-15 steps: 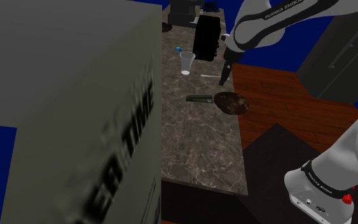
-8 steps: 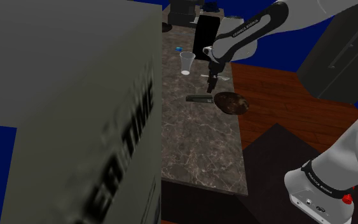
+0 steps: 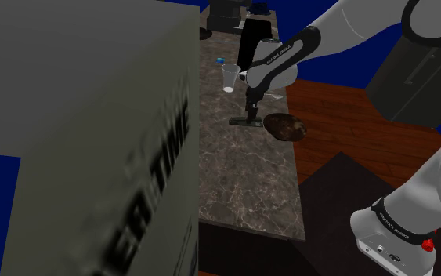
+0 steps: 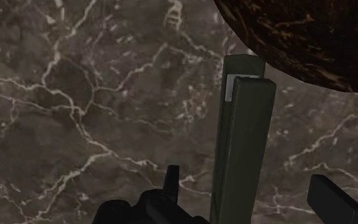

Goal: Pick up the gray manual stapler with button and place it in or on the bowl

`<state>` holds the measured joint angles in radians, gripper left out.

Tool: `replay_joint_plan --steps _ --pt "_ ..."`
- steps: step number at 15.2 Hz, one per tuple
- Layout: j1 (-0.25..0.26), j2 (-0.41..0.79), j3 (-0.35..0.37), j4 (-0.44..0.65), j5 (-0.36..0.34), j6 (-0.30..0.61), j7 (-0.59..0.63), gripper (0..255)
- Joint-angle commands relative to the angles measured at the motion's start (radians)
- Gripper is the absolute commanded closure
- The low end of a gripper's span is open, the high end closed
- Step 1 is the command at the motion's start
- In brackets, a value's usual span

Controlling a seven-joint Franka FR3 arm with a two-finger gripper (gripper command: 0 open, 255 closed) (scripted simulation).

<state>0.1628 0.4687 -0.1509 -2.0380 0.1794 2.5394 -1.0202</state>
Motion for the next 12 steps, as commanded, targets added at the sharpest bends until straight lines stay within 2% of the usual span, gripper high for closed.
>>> replay_joint_plan --steps 1,3,11,12 --pt "-0.002 0.02 0.005 0.0 0.006 0.021 -0.004 0" --pt "-0.006 0.05 0.011 0.006 0.014 0.044 -0.01 0" --pt "-0.006 0.05 0.011 0.006 0.014 0.044 -0.01 0" --pt "-0.006 0.05 0.011 0.006 0.014 0.044 -0.01 255"
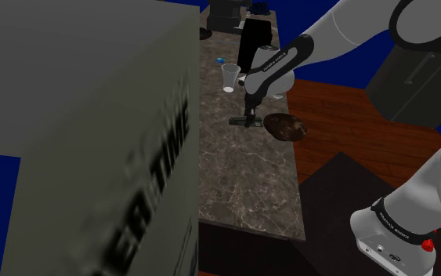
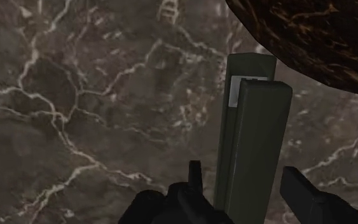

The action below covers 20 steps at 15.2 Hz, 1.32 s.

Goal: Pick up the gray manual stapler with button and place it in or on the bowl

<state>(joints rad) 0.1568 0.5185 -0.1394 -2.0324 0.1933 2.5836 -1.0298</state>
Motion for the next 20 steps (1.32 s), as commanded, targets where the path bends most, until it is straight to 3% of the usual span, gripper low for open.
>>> replay_joint_plan --steps 1,9,20 --pt "0.0 0.0 0.0 0.0 0.0 0.0 0.0 255" --pt "0.0 0.0 0.0 0.0 0.0 0.0 0.0 255" --pt "0.018 -0.116 -0.025 -0.005 -0.035 -0.11 0.027 255"
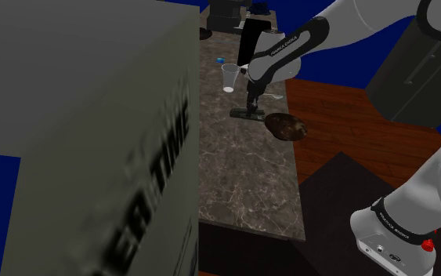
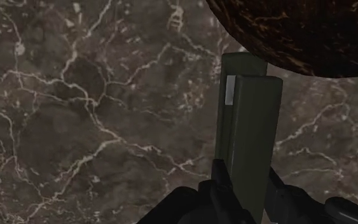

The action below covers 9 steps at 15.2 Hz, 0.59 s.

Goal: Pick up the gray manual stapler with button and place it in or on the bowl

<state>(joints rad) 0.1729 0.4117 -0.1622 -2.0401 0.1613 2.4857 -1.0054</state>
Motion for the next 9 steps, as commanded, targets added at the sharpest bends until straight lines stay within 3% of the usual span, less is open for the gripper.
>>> replay_joint_plan --steps 1,9 --pt "0.003 -0.019 -0.004 0.003 -0.007 -0.022 0.005 255" --pt "0.012 -0.092 -0.016 0.018 -0.032 -0.109 0.025 255"
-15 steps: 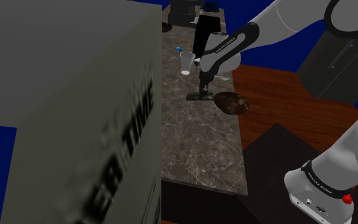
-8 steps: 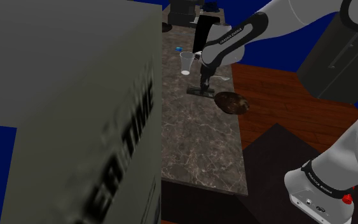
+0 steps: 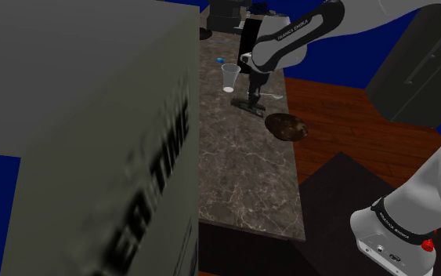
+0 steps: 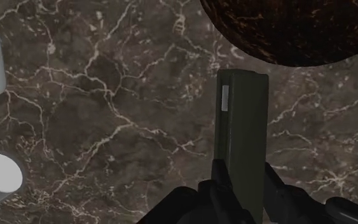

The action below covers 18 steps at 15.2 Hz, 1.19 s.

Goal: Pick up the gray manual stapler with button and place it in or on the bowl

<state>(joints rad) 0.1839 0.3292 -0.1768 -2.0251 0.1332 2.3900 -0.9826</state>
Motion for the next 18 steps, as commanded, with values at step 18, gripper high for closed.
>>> replay_joint_plan --steps 18 --pt "-0.092 -0.343 -0.102 -0.469 -0.068 0.127 -0.161 255"
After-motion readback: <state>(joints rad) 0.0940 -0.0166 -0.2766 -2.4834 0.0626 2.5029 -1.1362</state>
